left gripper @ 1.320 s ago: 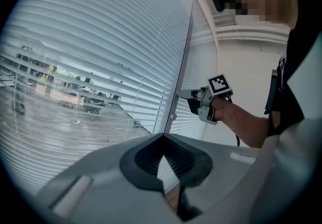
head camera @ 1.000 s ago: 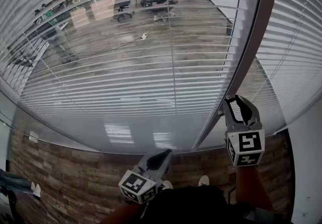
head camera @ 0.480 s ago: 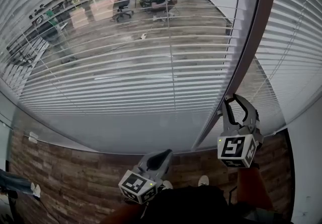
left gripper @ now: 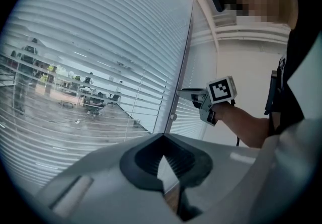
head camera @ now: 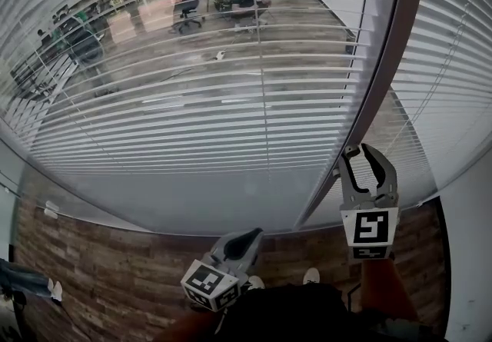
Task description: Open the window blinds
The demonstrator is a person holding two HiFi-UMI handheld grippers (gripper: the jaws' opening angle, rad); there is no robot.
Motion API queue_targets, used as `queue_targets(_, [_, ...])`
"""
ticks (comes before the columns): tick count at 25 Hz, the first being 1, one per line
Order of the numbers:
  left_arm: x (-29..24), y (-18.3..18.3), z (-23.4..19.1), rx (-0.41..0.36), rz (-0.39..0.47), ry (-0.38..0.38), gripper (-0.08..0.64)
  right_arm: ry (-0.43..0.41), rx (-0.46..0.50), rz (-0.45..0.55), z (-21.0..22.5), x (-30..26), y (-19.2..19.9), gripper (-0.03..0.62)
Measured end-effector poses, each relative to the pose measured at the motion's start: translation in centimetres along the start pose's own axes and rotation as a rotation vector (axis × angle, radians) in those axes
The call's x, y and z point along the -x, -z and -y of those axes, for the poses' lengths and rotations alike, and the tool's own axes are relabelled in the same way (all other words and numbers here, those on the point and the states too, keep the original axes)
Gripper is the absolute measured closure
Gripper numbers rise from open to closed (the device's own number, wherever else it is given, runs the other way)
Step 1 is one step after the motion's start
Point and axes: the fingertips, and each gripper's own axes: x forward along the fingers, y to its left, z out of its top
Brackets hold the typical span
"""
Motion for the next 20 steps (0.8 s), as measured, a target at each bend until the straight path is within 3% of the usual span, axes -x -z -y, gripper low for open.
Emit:
queue_targets(6, [0.0, -0.3, 0.0, 0.001, 0.002, 0.002, 0.558, -0.123, -0.568, 0.033, 0.7, -0.1, 0.7, 0.376])
queue_targets(8, [0.0, -0.3, 0.0, -0.004, 0.001, 0.001, 0.559, -0.148, -0.681, 0.026, 0.6, -0.3, 1.2, 0.374])
queue_targets(12, [0.0, -0.1, -0.1, -0.012, 0.005, 0.005, 0.558, -0.149, -0.718, 0.013, 0.4, -0.5, 1.8, 0.384])
queue_targets(15, [0.2, 0.4, -0.2, -0.008, 0.001, 0.006, 0.560, -0.142, -0.683, 0.010, 0.1, -0.5, 2.2, 0.420])
queue_targets(20, [0.1, -0.2, -0.2, -0.008, 0.005, -0.001, 0.558, -0.141, -0.626, 0.004, 0.2, -0.5, 2.0, 0.423])
